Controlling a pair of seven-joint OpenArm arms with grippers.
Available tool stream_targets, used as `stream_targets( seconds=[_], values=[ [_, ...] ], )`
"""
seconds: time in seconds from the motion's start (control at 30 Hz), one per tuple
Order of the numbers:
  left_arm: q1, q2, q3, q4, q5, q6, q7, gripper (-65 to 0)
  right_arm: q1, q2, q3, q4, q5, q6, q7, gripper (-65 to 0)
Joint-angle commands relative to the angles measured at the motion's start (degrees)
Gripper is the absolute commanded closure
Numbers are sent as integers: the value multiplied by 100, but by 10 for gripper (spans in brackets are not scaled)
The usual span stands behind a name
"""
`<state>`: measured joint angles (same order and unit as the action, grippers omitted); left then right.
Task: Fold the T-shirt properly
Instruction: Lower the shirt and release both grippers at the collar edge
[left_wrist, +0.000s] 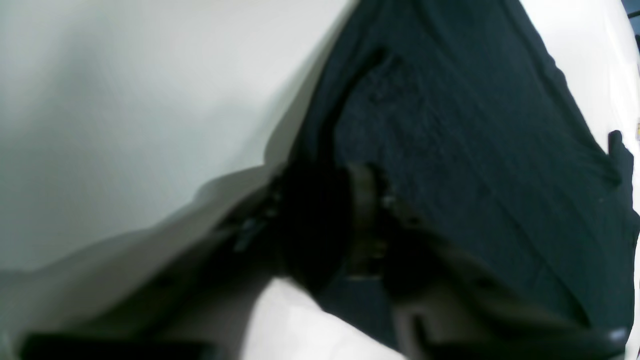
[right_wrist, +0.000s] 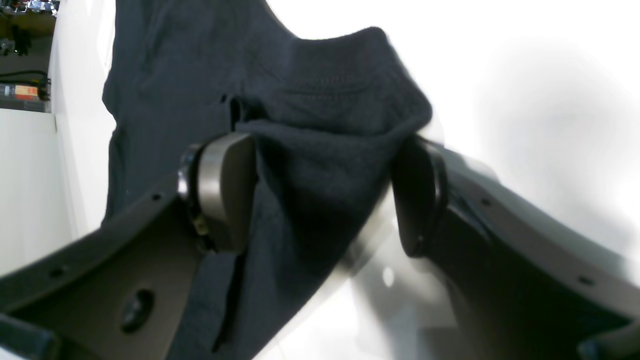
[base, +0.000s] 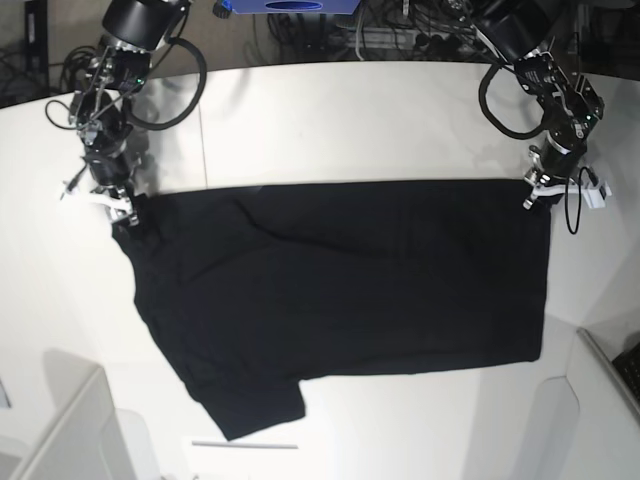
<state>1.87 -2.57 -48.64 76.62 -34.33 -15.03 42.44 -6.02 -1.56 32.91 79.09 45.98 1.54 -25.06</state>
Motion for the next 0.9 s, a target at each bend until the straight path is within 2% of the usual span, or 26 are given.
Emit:
stream_targets(
  seconds=[0.0,0.07,0.13,0.3,0.47,0.53,0.87],
  values=[
    [-42,-11,25,-18,175,83,253,-69,-26,20,11,-63,-198,-220,-206,-404],
    [-51,-11,25,-71,175,83,253,0,-9,29,11,-107,-206,-220,-206,-401],
    [-59,-11,25,-115,175,83,253,0,44,29,11,-177,-206,-220,-206,-365],
    [-59,-11,25,-106,175,83,253,0,132,29,11,-362,-206,-211,-206,-201],
    [-51,-20,-2,-106,175,83,253,0,141,29,11,-414,-198,-194,-206,-75],
    [-33,-20,-10,-106,175,83,253,0,141,29,11,-414,-198,-194,-206,0],
    [134,-38,25,17,175,83,306,0,-44,29,19,-10,-189,-202,-206,0]
  ],
)
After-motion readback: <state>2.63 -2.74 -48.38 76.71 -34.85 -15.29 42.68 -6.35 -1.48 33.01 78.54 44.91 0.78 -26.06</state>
